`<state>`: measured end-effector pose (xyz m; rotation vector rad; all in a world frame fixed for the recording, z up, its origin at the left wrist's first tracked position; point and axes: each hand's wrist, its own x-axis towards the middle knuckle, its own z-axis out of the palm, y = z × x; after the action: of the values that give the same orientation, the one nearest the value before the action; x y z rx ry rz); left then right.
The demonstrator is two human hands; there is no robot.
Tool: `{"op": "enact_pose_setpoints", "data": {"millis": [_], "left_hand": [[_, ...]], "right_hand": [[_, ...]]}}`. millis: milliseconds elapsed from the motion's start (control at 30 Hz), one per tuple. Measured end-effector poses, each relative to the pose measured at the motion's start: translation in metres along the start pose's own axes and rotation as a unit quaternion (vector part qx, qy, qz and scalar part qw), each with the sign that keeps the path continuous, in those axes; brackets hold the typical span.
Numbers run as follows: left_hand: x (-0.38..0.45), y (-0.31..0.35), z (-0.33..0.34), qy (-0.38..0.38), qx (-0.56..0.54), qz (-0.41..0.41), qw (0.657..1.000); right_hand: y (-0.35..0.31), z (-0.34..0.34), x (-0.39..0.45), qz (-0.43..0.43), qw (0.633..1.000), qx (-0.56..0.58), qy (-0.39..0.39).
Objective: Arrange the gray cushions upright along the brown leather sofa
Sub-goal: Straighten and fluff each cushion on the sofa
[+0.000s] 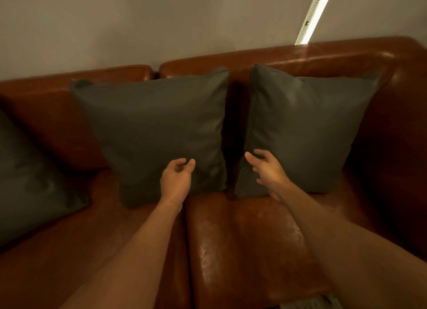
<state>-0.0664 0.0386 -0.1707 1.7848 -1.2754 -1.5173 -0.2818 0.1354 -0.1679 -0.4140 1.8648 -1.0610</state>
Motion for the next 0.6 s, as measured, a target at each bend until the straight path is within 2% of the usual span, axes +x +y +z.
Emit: {"op": "enact_pose_setpoints", "data": {"millis": [467,533,600], "left_hand": [[-0.023,0.034,0.157,-0.050,0.008,0.001,0.999],[-0.023,0.037,0.176,-0.059,0.016,-0.006,0.998],[-0.024,0.041,0.193,-0.063,0.016,-0.018,0.998]], "right_hand": [[0.011,-0.151,0.035,-0.019,0.999,0.006,0.037],[0.014,-0.172,0.043,-0.014,0.998,0.006,0.068],[0.020,-0.190,0.054,-0.013,0.991,-0.002,0.134]]}}
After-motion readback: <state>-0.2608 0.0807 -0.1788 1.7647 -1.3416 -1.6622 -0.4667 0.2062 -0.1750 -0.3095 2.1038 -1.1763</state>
